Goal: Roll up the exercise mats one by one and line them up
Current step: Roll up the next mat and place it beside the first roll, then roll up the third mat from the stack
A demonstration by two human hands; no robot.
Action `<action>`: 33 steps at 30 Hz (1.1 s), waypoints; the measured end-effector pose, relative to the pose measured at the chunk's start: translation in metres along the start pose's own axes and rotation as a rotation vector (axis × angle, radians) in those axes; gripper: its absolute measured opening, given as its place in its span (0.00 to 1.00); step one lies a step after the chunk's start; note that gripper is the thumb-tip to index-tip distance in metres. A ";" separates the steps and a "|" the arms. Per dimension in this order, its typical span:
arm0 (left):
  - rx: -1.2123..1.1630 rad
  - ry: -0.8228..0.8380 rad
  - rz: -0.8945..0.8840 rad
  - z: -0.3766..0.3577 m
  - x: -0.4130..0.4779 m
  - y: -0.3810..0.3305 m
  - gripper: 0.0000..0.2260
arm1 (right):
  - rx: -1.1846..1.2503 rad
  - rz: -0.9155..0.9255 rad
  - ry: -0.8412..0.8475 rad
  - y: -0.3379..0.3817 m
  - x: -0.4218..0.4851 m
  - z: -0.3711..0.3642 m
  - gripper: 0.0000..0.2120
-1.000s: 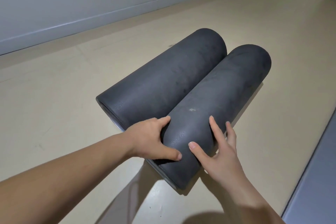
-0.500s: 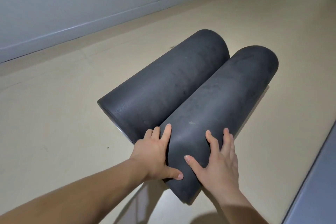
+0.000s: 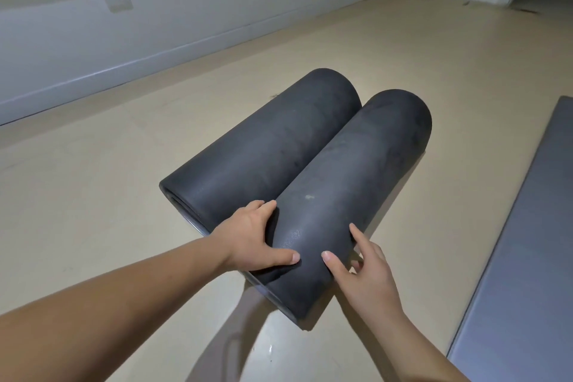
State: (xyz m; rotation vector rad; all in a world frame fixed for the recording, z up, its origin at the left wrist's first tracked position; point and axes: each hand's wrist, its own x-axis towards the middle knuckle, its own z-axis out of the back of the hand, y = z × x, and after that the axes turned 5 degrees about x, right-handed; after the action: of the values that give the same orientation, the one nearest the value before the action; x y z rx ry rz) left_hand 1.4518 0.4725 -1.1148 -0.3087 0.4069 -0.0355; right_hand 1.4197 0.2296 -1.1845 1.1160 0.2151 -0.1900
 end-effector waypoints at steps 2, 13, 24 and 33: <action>0.021 -0.006 -0.033 0.005 -0.002 -0.006 0.49 | 0.007 -0.011 -0.020 0.001 0.000 0.002 0.39; 0.239 -0.125 -0.395 0.004 -0.012 -0.098 0.21 | -0.626 -0.055 0.140 0.020 0.002 0.074 0.24; 0.589 0.191 -0.920 -0.093 -0.025 -0.302 0.21 | -0.751 -0.275 0.199 -0.069 -0.144 0.280 0.14; 0.857 0.548 -1.089 -0.242 -0.110 -0.410 0.17 | -0.492 -0.466 0.106 -0.218 -0.267 0.304 0.09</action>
State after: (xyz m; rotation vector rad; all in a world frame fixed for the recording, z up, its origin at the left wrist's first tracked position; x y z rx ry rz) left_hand 1.2666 0.0228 -1.1601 0.3761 0.6803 -1.3504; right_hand 1.1289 -0.1262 -1.1743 0.5729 0.5849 -0.4655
